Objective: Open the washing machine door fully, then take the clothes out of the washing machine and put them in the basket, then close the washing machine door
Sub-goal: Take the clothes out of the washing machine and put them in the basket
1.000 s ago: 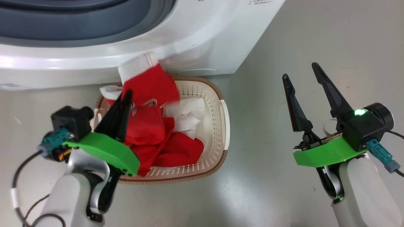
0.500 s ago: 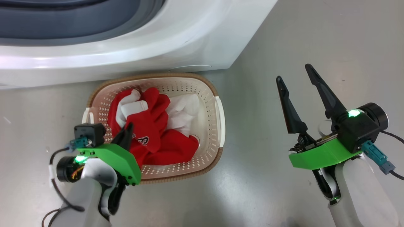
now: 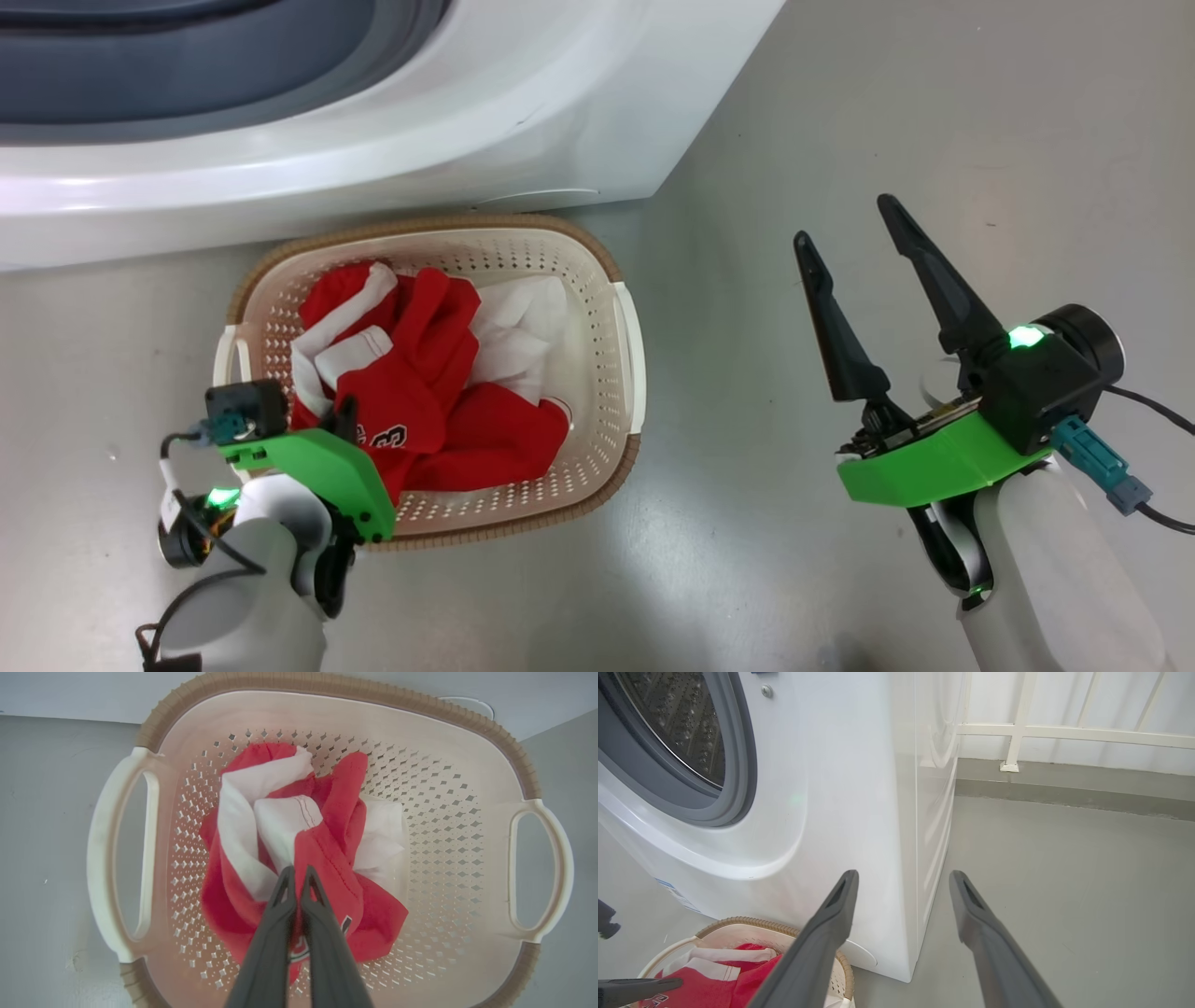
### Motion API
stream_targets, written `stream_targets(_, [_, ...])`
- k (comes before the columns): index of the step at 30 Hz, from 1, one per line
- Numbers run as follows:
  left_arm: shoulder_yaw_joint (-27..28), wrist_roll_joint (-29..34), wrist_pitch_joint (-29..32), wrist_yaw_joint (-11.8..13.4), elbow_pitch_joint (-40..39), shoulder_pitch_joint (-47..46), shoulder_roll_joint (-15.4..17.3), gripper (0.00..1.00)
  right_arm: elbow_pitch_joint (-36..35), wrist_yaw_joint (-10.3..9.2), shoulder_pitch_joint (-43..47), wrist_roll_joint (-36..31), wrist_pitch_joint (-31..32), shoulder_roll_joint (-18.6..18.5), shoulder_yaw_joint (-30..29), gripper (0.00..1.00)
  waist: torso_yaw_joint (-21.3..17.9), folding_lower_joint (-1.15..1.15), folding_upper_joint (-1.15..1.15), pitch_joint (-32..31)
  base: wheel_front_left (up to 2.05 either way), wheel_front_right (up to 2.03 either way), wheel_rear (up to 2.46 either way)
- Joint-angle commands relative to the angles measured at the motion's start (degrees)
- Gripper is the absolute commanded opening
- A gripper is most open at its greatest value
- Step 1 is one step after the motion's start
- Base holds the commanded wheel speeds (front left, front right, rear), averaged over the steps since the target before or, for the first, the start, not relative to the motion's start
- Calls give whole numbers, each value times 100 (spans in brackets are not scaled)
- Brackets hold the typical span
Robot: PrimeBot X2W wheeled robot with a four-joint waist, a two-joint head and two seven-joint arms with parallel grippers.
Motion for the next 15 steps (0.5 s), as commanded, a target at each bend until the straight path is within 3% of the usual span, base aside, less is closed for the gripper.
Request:
stream_targets(1, [151, -98, -69, -33, 44, 4, 119, 0, -112, 20, 15, 37, -36, 19, 148, 100, -4, 0, 0, 2, 0, 0, 0])
stream_targets(7, [110, -190, -246, -72, 819, -330, 25, 0, -84, 20, -19, 80, -36, 19, 244, 100, -65, 0, 0, 2, 0, 0, 0])
stream_targets(14, [41, -238, -381, -114, 1098, -542, -10, 0, -67, 20, -2, 104, -36, 19, 263, 100, -120, 0, 0, -11, 0, 0, 0])
stream_targets(15, [28, -239, -418, -132, 1112, -569, -12, 21, -63, 20, -1, 104, -36, 19, 256, 100, -118, 0, 0, -18, 0, 0, 0])
